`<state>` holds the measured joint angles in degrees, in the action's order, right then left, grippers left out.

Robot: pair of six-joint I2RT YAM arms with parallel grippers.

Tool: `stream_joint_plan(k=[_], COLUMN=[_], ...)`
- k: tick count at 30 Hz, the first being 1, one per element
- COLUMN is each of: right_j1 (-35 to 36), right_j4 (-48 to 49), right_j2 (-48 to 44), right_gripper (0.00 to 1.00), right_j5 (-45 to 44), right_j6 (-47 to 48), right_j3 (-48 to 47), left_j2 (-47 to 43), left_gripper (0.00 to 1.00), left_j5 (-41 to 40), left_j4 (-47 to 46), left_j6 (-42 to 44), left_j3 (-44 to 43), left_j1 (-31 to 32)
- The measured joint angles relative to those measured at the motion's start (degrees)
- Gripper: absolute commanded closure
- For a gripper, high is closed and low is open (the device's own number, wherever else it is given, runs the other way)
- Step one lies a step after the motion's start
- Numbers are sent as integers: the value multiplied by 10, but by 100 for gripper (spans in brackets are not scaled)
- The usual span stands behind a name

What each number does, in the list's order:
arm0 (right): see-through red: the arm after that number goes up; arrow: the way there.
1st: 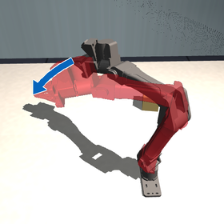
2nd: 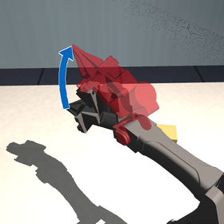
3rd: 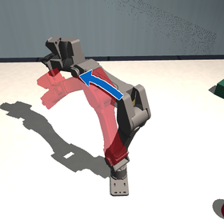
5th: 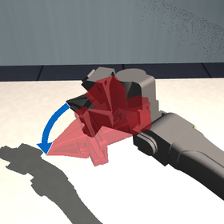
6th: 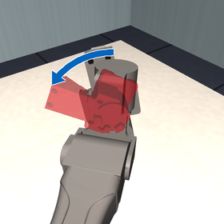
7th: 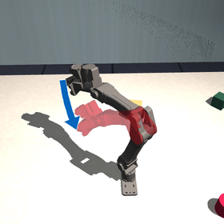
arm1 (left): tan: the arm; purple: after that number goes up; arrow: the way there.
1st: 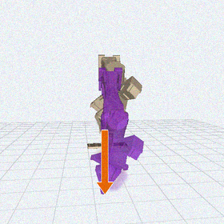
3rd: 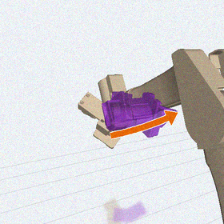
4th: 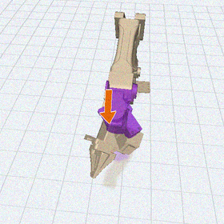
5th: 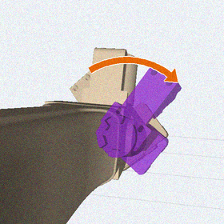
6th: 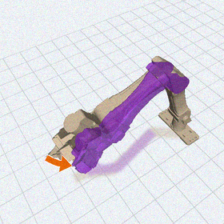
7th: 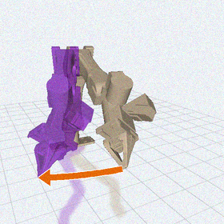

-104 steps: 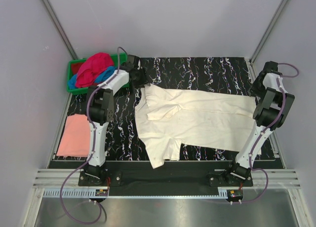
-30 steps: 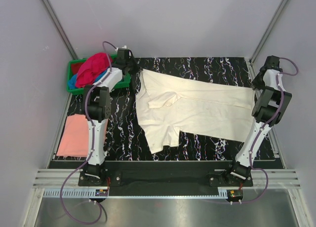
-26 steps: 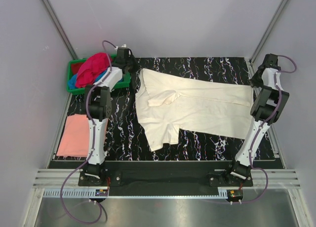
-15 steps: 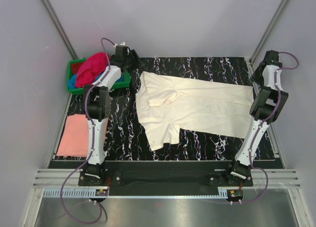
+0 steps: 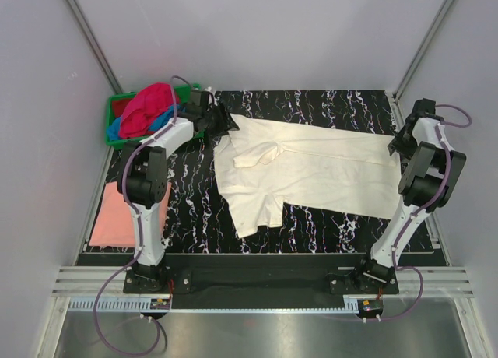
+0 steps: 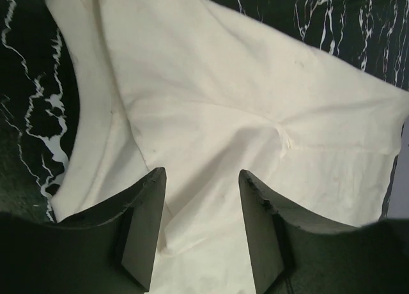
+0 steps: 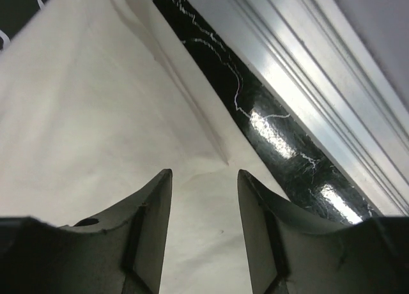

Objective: Fold and stack the t-shirts
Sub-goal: Fold the tshirt

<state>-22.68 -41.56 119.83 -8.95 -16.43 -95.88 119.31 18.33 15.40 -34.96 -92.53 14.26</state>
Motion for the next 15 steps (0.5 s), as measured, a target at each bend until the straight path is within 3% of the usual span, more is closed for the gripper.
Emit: stream_joint_plan(k=[6,15], right_j1=[-3,-10], right_j4=[40,71], right_j2=[-29,-33], right_gripper=[47,47], right_j5=[39,59], right_j6=[-14,-38], right_j3=[72,101], left_j2=[-12,-33], left_gripper=[50,57], left_j5=[24,34], left_j4=[3,27], left_j6=[0,0], left_j3=[43,110], left_j1=[3,9])
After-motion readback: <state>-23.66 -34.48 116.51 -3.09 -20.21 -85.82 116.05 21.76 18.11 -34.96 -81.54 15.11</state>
